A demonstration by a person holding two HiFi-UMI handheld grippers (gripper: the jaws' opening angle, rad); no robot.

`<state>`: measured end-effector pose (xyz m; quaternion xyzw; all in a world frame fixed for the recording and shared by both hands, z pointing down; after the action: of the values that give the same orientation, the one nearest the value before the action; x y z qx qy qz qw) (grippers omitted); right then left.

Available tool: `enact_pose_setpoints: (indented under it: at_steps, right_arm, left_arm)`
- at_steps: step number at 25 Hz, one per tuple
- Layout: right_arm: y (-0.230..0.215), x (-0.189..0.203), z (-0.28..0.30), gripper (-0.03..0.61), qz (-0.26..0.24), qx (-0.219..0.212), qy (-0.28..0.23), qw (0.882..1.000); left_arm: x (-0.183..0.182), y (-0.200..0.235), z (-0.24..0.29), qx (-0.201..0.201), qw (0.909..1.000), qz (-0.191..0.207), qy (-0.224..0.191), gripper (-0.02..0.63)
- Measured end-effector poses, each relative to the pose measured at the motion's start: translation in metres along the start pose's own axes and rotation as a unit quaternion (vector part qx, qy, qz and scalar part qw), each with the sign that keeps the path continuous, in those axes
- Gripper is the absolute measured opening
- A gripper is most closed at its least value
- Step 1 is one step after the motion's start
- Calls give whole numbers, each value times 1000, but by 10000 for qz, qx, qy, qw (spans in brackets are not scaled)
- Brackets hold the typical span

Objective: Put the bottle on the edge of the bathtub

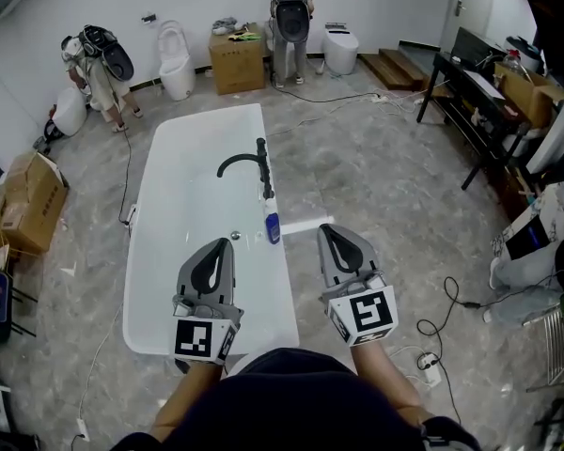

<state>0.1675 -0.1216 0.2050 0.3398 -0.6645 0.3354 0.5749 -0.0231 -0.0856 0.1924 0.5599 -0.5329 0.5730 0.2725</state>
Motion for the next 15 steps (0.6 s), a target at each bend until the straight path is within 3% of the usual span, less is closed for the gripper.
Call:
enact_pose_setpoints:
  at_steps: [15]
  right_arm:
    - [11,6,17,0,57,-172,-48,9998]
  left_arm:
    - [9,8,-5,-67,10000,16,47,3]
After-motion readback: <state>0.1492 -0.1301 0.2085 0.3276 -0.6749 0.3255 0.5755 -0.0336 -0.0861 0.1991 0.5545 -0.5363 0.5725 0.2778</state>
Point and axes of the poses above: the fingertips, and each gripper's own axes: z forward along the fingers, y to its left, x out of its underside, the point moved 4 cm from there along -z, backward along the fingers, and after that the axes turned 10 degrees about z, right-handed, at the moved point
